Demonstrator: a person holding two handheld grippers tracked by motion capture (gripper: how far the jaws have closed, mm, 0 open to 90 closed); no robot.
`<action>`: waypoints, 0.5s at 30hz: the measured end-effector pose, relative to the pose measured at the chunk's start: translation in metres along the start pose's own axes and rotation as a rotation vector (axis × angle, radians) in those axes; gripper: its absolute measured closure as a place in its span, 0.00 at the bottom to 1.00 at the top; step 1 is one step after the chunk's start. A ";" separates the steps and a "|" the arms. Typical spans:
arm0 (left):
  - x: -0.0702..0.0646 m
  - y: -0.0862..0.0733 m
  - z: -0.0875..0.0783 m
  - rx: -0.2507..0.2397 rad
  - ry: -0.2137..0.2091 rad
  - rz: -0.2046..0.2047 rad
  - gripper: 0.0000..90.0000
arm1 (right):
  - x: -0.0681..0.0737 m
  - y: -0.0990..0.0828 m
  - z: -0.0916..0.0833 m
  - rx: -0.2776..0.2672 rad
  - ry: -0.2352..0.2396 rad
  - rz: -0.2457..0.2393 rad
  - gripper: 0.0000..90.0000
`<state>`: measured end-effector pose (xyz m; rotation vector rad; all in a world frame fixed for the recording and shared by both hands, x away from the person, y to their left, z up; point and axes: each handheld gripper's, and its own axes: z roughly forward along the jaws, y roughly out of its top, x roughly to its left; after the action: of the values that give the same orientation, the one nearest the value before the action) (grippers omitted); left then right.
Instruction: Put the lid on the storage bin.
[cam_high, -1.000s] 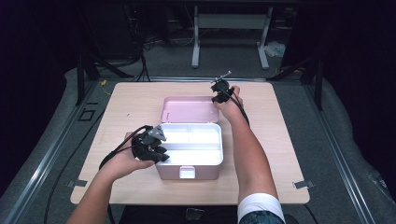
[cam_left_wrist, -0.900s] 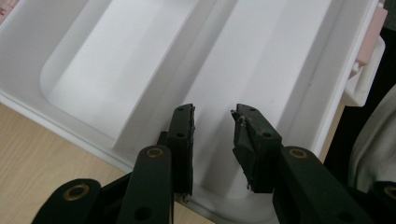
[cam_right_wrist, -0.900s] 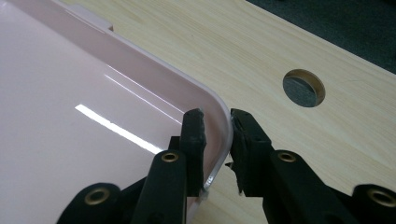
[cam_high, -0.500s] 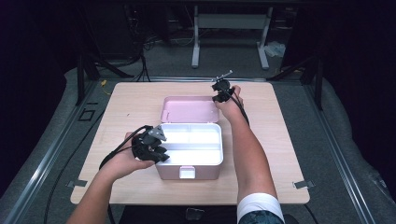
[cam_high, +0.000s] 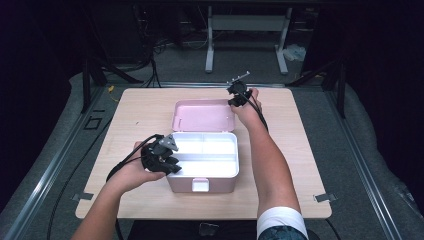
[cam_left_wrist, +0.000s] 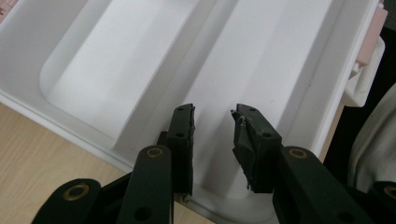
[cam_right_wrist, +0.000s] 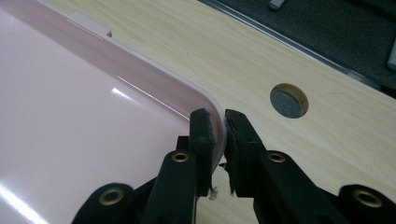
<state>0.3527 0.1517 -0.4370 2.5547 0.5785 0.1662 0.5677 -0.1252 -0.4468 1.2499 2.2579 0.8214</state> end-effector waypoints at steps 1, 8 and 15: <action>0.000 0.000 0.000 -0.001 0.000 0.000 0.76 | 0.000 0.001 -0.002 -0.008 0.000 0.005 0.91; 0.000 0.000 0.000 0.001 0.000 0.001 0.76 | -0.003 0.004 -0.013 -0.036 0.011 0.011 0.92; 0.000 0.000 0.000 0.000 -0.002 0.002 0.76 | -0.005 0.008 -0.026 -0.062 0.022 -0.014 0.92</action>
<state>0.3531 0.1515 -0.4370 2.5556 0.5751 0.1640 0.5596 -0.1337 -0.4220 1.2012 2.2388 0.8973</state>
